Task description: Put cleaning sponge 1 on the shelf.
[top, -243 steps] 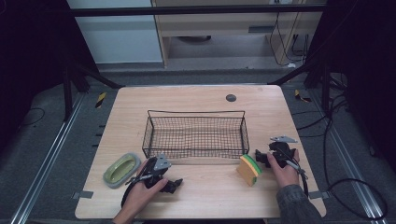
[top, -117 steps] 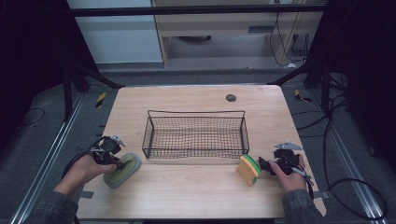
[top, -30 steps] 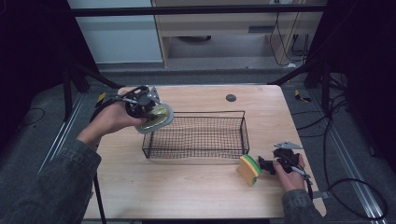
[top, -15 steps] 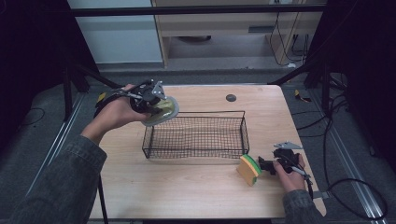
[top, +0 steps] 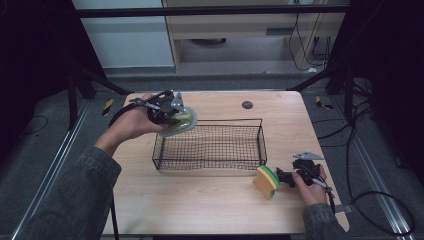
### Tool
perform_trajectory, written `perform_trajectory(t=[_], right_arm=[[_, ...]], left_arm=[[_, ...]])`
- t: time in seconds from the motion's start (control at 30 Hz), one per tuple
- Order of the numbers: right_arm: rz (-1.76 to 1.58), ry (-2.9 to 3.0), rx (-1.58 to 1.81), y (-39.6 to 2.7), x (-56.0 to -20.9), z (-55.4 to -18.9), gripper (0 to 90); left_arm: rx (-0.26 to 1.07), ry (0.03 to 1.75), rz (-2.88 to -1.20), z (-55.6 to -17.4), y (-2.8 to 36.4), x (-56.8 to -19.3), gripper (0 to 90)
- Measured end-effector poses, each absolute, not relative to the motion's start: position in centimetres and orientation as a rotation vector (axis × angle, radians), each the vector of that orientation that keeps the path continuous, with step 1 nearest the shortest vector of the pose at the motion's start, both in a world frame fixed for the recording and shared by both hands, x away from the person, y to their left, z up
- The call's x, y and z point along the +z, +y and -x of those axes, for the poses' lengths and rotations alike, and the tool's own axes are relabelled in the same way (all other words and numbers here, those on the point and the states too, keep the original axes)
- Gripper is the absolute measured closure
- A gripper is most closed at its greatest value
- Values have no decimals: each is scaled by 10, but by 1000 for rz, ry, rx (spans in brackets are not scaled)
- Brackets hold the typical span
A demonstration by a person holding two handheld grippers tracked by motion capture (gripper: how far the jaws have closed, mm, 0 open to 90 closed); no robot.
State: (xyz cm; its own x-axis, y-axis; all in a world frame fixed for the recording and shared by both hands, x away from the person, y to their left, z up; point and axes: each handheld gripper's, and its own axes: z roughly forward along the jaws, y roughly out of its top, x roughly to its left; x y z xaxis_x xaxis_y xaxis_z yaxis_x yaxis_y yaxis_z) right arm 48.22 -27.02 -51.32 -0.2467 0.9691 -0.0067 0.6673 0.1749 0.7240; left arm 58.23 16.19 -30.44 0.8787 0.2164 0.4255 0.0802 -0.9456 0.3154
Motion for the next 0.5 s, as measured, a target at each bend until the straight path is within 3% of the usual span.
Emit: perform_trajectory(t=[0.5], right_arm=[[-1532, 1988, 845, -270, -513, -483, 6]], left_arm=[[676, 129, -2791, -579, 150, -321, 706]])
